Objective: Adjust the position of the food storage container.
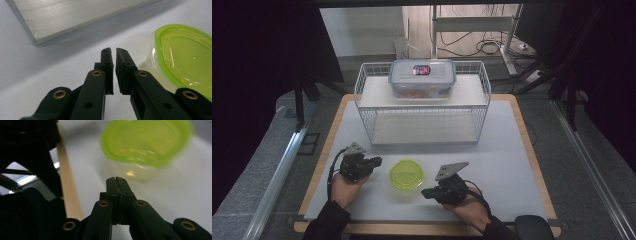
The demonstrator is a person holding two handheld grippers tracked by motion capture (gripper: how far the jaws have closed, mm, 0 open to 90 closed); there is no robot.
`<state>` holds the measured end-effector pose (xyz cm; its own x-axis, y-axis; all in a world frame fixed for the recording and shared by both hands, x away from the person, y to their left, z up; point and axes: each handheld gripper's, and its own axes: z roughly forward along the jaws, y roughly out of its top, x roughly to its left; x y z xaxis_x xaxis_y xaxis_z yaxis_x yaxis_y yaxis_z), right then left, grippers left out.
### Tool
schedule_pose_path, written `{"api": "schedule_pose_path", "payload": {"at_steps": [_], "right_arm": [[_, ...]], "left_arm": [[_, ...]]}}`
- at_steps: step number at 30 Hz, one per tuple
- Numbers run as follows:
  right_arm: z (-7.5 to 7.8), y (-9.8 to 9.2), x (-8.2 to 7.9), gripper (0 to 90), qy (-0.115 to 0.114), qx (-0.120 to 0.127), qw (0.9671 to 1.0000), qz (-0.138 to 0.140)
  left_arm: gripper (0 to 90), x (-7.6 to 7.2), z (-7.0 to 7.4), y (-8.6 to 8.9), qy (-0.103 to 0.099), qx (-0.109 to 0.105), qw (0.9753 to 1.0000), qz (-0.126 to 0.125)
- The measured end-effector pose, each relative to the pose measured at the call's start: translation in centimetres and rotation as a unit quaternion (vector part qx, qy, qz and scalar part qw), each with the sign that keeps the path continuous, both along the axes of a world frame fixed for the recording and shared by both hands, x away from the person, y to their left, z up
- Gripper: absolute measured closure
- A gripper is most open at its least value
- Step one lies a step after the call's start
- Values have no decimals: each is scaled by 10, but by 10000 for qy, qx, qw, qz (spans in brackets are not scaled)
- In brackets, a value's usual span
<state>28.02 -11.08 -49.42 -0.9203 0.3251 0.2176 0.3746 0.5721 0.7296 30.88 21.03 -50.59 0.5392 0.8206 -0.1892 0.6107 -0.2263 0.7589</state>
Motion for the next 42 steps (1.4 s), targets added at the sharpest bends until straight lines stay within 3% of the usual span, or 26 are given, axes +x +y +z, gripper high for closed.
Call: {"api": "schedule_pose_path", "payload": {"at_steps": [5, 9, 13, 24, 32, 35, 42], "right_arm": [[-1, 30, -4, 898, -10, -13, 9994, 353], [-5, 39, -2, 898, -96, -106, 9994, 327], [-5, 34, 2, 898, -44, -93, 9996, 247], [0, 9, 18, 896, -209, -198, 9995, -133], [-3, -1, 26, 876, -254, -355, 9985, -321], [0, -7, 25, 832, -397, -470, 9974, -363], [2, -29, 28, 795, -392, -549, 9957, -632]], "left_arm": [[847, 0, -1, -3, 14, 47, 10000, -63], [846, 0, 0, -1, 4, 15, 10000, -57], [844, 2, 1, -1, -14, -35, 9999, -100], [843, 6, 0, -12, -20, 39, 9994, -348], [844, 0, -1, -17, 143, 9, 9988, -475], [851, -2, -4, -23, 252, 78, 9979, -587], [864, -4, -3, -32, 312, 239, 9971, -654]]}}
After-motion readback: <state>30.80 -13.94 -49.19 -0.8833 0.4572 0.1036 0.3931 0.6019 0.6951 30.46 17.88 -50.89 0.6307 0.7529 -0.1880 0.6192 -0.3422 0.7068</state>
